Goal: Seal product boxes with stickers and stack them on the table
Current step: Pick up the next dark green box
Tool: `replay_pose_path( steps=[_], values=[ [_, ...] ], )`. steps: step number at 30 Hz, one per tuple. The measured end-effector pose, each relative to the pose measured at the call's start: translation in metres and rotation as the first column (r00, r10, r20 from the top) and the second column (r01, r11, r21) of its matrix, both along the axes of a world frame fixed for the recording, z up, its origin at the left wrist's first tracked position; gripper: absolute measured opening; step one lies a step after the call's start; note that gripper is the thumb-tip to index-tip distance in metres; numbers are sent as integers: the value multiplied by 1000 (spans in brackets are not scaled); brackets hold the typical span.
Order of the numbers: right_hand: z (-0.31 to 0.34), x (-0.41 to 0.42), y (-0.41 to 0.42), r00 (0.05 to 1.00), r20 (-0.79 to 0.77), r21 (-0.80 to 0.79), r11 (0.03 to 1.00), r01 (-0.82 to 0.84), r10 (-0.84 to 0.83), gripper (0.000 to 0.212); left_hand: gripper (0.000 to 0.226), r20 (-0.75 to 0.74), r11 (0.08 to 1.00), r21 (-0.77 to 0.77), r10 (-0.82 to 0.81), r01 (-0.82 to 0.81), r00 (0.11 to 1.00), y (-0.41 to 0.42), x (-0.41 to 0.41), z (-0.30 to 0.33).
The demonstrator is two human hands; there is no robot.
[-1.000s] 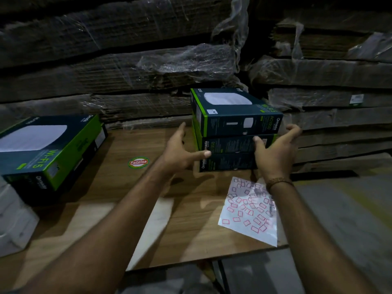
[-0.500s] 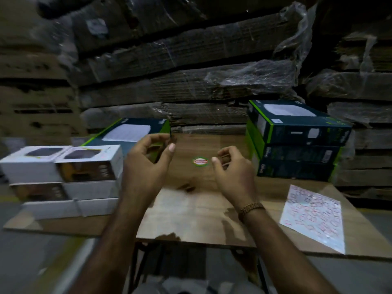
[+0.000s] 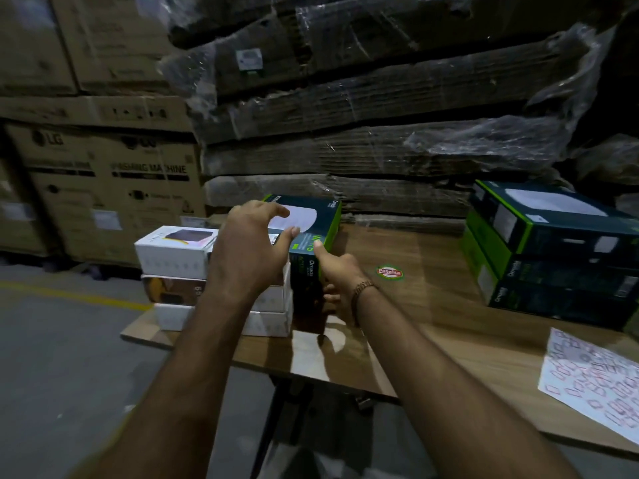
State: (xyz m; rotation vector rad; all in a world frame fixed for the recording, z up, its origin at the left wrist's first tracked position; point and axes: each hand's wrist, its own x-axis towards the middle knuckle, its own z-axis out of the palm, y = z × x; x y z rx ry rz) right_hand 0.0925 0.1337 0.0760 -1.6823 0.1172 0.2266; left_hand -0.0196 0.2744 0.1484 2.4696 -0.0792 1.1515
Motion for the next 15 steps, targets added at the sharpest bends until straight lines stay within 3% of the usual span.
replay_pose_path(
  steps=[4,9,15],
  values=[
    [5,8,11,991,-122,138,990,-34,51,75,35,-16,1000,4,17,-17,1000,3,-1,2],
    [9,14,18,982,-181,177,984,-29,62,53,45,-153,998,23,65,-62,986,6,2,0],
    [5,19,-5,986,-136,440,885,149,-98,35,45,-237,994,54,100,-90,966,7,0,-1]
  ],
)
